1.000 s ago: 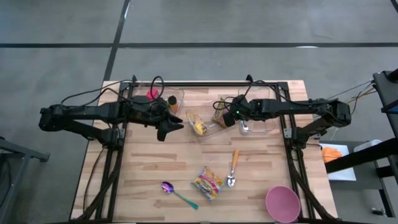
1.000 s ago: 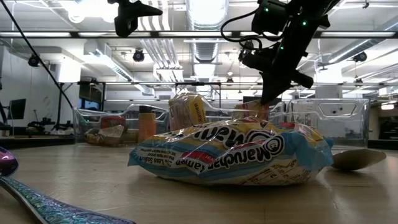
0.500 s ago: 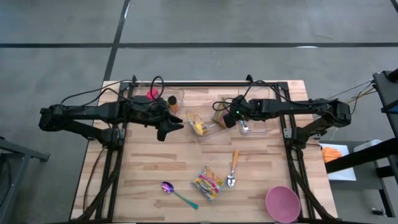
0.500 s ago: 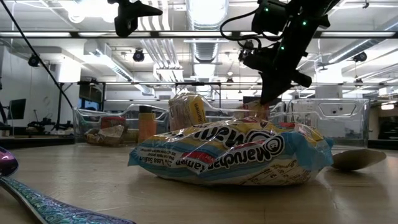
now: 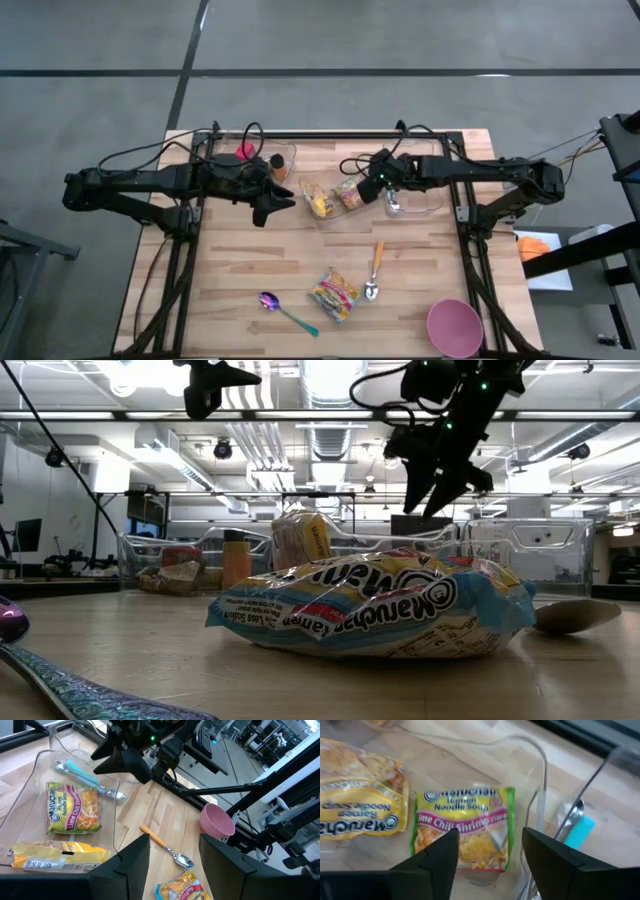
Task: Pick & Place Food Item
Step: Put the yellow spoon into the right transparent bin
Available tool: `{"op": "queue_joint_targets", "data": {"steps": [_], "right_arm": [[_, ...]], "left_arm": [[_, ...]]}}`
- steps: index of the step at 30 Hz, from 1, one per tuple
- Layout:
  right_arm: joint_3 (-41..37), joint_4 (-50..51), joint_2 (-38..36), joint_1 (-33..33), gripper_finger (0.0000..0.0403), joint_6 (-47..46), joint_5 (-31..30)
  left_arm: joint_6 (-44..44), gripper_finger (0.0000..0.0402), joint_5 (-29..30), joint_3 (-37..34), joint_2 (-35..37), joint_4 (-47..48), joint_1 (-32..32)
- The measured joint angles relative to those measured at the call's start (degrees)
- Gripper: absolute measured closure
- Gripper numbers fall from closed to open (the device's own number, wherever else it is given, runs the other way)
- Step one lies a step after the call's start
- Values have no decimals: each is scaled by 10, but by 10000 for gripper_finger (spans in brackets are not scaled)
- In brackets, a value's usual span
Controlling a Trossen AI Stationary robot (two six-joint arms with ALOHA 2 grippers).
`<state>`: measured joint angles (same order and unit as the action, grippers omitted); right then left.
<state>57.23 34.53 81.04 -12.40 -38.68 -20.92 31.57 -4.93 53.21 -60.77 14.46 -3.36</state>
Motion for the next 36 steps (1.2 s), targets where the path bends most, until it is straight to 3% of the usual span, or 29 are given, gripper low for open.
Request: {"op": "queue_joint_targets", "data": {"steps": [10,18,27,36], "right_arm": [[93,71,-3,9,174,86,2],[179,207,-6,74,174,163,34],[163,236,-47,178,174,136,130],[136,237,-94,263,174,0,136]], "left_arm": [[0,223,0,0,0,0,0],[0,223,-1,0,0,7,0],[-4,223,-2,0,0,10,-1],[-11,223,-2,0,0,10,-1]]}}
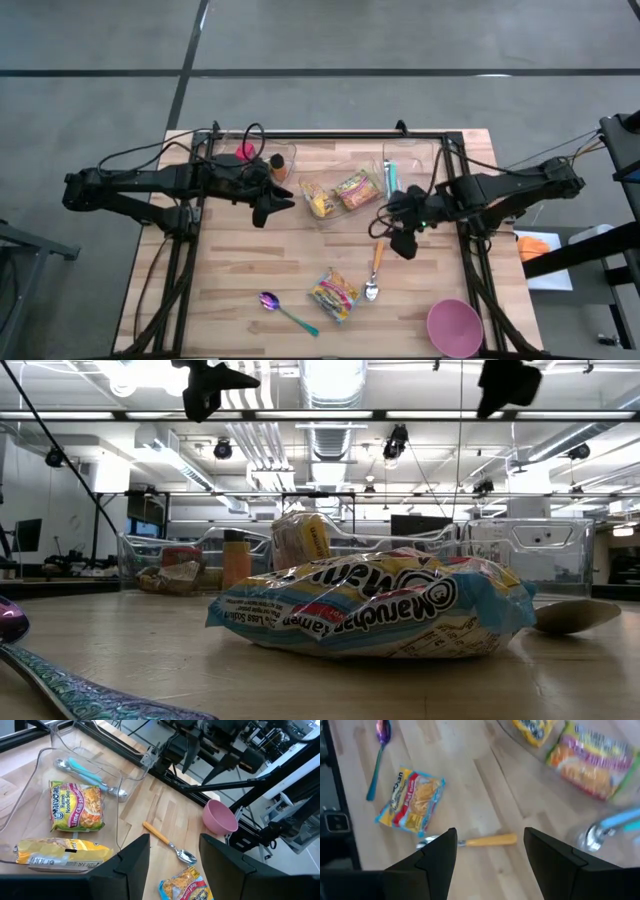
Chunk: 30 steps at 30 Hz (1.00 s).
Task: Pick & Place Food Item
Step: Put the yellow spoon into the right transparent bin
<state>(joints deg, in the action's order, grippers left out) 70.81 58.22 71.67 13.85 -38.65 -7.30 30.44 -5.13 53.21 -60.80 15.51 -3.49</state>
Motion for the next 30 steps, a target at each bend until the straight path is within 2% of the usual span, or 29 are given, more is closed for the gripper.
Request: {"op": "queue_joint_targets", "data": {"steps": [9,12,18,30], "right_arm": [[-50,4,23,41,174,-298,-2],[-56,3,44,51,174,-366,-1],[-58,-16,108,54,174,-434,28],[-52,-60,247,54,174,-565,49]], "left_arm": [[0,223,-1,0,0,0,0],[0,223,-2,0,0,1,0],[0,223,-4,0,0,1,0],[10,223,-11,0,0,15,0]]}}
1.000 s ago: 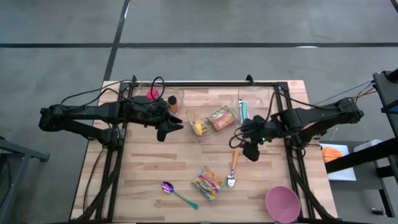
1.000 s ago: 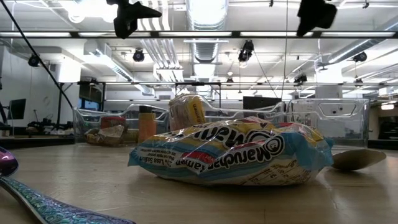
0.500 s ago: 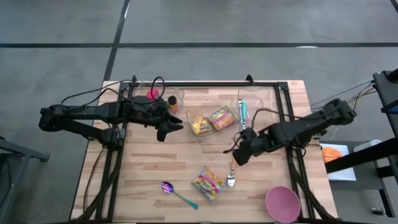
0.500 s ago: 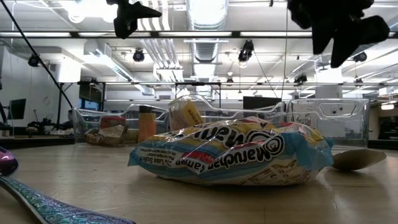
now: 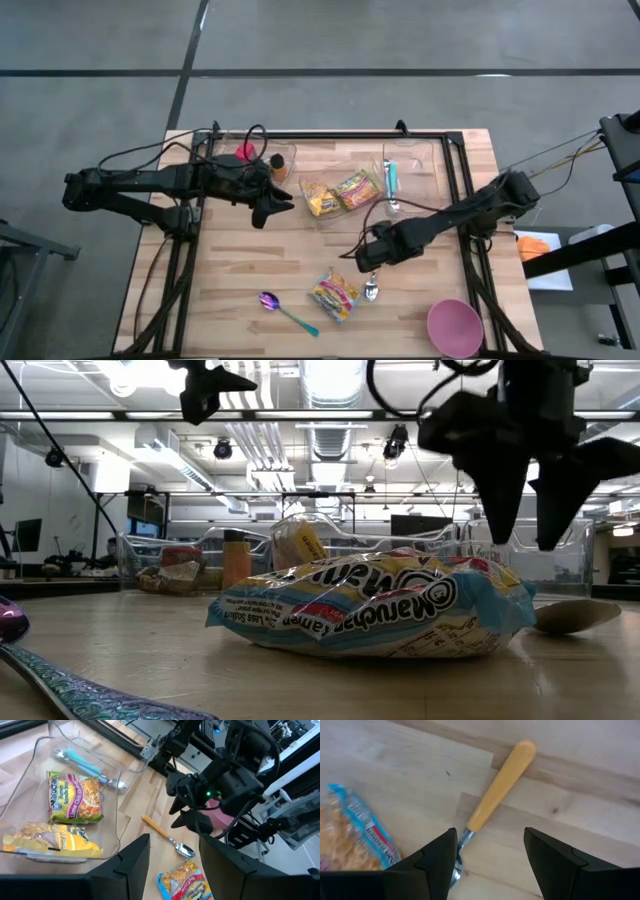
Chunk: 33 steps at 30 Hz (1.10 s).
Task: Pick & Place Food Item
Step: Put the yellow spoon into the right transparent bin
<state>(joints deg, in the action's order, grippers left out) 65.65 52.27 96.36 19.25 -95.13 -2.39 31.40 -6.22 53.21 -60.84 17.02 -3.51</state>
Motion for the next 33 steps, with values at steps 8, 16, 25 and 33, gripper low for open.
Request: {"op": "queue_joint_targets", "data": {"steps": [8,16,25,33], "right_arm": [[0,-17,39,-1,174,-99,9],[0,-50,83,-12,174,-145,9],[0,-52,112,-21,183,-157,15],[0,-46,124,-23,299,-126,26]], "left_arm": [[-11,223,-39,0,0,8,0],[-14,223,-63,0,0,9,0],[-16,223,-74,0,4,10,0],[-31,223,-74,0,11,10,0]]}}
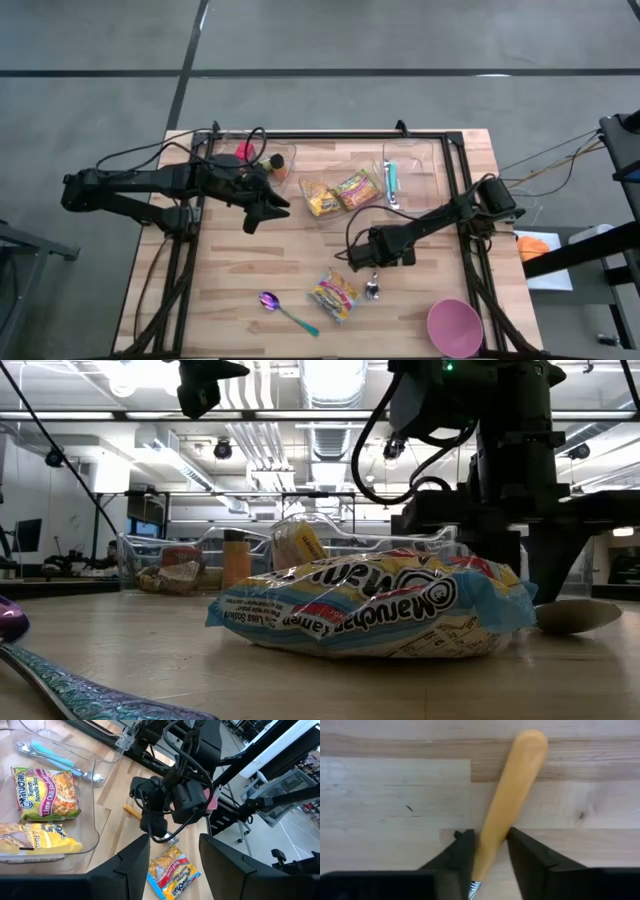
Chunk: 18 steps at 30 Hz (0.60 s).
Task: Pick & Place Food Item
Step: Put the yellow spoon into the right transparent bin
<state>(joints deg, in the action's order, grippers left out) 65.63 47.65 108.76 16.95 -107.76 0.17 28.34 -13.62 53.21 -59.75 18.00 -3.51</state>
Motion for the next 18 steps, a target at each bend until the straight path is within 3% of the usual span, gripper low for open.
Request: {"op": "queue_joint_targets", "data": {"steps": [5,18], "right_arm": [[-1,2,-2,0,361,20,-1],[12,17,-12,6,361,90,-12]], "left_arm": [[0,223,0,0,0,0,-2],[6,223,0,0,0,1,-2]]}}
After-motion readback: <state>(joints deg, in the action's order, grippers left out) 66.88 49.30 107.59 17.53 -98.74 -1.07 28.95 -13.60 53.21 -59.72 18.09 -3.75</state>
